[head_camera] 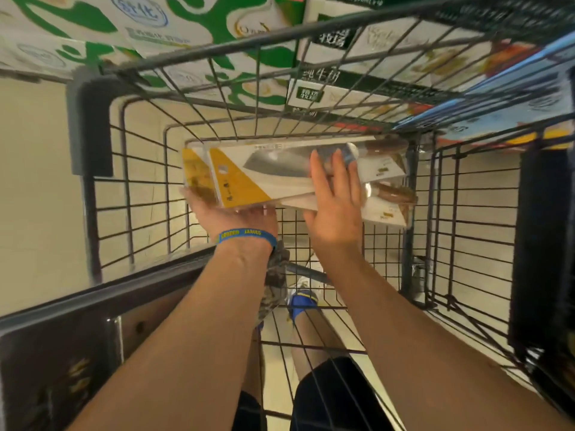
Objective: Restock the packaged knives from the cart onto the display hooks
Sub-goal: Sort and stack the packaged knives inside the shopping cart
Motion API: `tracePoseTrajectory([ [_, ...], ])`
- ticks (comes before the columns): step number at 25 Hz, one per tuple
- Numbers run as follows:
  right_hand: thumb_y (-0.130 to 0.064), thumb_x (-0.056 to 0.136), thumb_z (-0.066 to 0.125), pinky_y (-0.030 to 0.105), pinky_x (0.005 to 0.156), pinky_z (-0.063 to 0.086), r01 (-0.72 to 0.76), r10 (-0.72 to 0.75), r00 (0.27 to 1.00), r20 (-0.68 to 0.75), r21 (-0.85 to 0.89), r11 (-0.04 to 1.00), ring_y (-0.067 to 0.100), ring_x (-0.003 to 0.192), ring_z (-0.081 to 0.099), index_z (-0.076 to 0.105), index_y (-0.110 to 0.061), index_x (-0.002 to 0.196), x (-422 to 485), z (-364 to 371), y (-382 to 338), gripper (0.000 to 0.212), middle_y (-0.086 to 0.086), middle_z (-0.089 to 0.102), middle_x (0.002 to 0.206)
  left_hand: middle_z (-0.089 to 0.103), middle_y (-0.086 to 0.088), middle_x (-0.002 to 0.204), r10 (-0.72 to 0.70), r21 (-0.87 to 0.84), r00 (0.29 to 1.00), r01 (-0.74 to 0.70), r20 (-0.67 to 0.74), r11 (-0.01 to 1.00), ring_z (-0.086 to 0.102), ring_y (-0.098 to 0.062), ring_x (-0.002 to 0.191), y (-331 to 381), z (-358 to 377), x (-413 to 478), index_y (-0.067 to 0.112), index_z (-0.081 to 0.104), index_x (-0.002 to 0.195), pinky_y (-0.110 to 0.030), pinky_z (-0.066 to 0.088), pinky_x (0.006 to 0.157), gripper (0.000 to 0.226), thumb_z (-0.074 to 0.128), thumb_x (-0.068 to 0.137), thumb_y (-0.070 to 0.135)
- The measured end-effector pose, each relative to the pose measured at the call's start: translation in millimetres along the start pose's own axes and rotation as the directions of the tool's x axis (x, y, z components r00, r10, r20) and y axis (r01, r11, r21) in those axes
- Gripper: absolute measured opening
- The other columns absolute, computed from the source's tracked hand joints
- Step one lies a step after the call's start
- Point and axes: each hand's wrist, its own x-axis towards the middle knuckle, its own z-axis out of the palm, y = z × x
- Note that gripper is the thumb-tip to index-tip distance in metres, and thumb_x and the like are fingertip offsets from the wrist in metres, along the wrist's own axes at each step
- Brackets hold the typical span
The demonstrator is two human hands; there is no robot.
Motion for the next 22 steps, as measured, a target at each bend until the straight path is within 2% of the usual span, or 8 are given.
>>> tracePoseTrajectory([
  [3, 0.004, 0.099, 0.049, 0.032, 0.124, 0.007, 0.108, -0.095, 0.977, 0.191, -0.06, 0.992, 0.024, 0.157, -0.015, 0.014, -0.037, 0.162, 10.5, 6.2, 11.7, 0.083, -0.003, -0.007, 0.172, 0.037, -0.008, 0.154, -0.135, -0.033, 0.983, 0.132, -0.123, 0.991, 0.04, -0.034, 0.138, -23.1, -10.4, 1.5, 0.026, 0.036, 0.151, -0.059, 0.035, 0.109, 0.103, 0.049, 0.07, 0.089],
  [7, 0.011, 0.094, 0.048, 0.03, 0.123, 0.015, 0.228, -0.242, 0.955, 0.17, 0.101, 0.968, 0.018, 0.159, 0.0, 0.039, -0.027, 0.157, 15.4, 12.4, 12.5, 0.074, -0.003, 0.011, 0.172, 0.067, -0.003, 0.106, -0.172, 0.487, 0.957, 0.268, -0.234, 0.831, 0.067, -0.018, 0.092, -47.9, -1.7, 18.2, 0.017, 0.062, 0.104, -0.035, 0.059, 0.08, 0.058, 0.061, 0.081, 0.071],
  [10, -0.017, 0.095, 0.062, 0.038, 0.111, 0.042, -0.107, 0.152, 0.984, -0.093, 0.372, 0.922, 0.021, 0.133, 0.049, 0.066, -0.017, 0.128, -7.7, 27.2, 24.4, 0.033, 0.004, 0.057, 0.142, 0.06, -0.013, 0.131, -0.198, 0.532, 0.948, 0.305, -0.248, 0.79, 0.062, -0.025, 0.116, -52.1, 4.5, 35.2, 0.01, 0.054, 0.128, -0.038, 0.054, 0.096, 0.066, 0.06, 0.087, 0.062],
  [12, -0.048, 0.09, 0.069, 0.038, 0.084, 0.052, -0.6, 0.713, 0.697, 0.08, 0.61, 0.518, 0.019, 0.102, 0.06, 0.064, -0.017, 0.117, -20.8, 28.5, 41.9, 0.041, 0.002, 0.064, 0.118, 0.045, -0.011, 0.15, -0.118, 0.593, 0.957, 0.259, -0.266, 0.763, 0.048, -0.026, 0.135, -51.7, 2.0, 37.9, 0.008, 0.039, 0.145, -0.038, 0.045, 0.107, 0.08, 0.057, 0.089, 0.061],
  [14, -0.062, 0.089, 0.067, 0.037, 0.075, 0.054, -0.789, 0.799, 0.408, 0.441, 0.611, 0.066, 0.022, 0.096, 0.063, 0.059, -0.026, 0.119, -29.8, 25.3, 68.7, 0.048, 0.005, 0.063, 0.113, 0.05, -0.014, 0.143, 0.004, 0.63, 0.951, 0.203, -0.311, 0.75, 0.055, -0.03, 0.127, -54.4, -11.4, 37.7, 0.011, 0.04, 0.146, -0.04, 0.05, 0.102, 0.076, 0.062, 0.089, 0.056],
  [16, -0.045, 0.099, 0.062, 0.044, 0.084, 0.059, -0.792, 0.723, 0.432, 0.539, 0.61, 0.019, 0.032, 0.104, 0.064, 0.053, -0.036, 0.133, -28.7, 21.6, 84.2, 0.036, 0.014, 0.059, 0.124, 0.055, -0.018, 0.133, 0.147, 0.622, 0.921, 0.119, -0.36, 0.774, 0.059, -0.033, 0.117, -56.7, -20.5, 36.1, 0.012, 0.041, 0.145, -0.043, 0.056, 0.093, 0.067, 0.062, 0.091, 0.047],
  [19, -0.06, 0.092, 0.064, 0.037, 0.078, 0.061, -0.706, 0.847, 0.35, 0.401, 0.707, -0.043, 0.022, 0.093, 0.066, 0.063, -0.024, 0.117, -16.2, 20.0, 73.8, 0.045, 0.006, 0.064, 0.107, 0.056, -0.019, 0.131, 0.173, 0.48, 0.929, 0.006, -0.328, 0.877, 0.065, -0.032, 0.106, -50.6, -11.6, 37.1, 0.008, 0.05, 0.134, -0.031, 0.062, 0.062, 0.061, 0.066, 0.09, 0.047],
  [22, -0.056, 0.091, 0.068, 0.033, 0.083, 0.061, -0.629, 0.852, 0.337, 0.4, 0.769, -0.112, 0.017, 0.091, 0.067, 0.063, -0.02, 0.111, 5.6, 11.8, 64.8, 0.041, 0.004, 0.068, 0.104, 0.06, -0.007, 0.117, 0.109, 0.497, 0.932, 0.084, -0.346, 0.864, 0.068, -0.024, 0.095, -42.7, 1.0, 40.3, 0.017, 0.053, 0.123, -0.026, 0.06, 0.06, 0.067, 0.073, 0.077, 0.062],
])
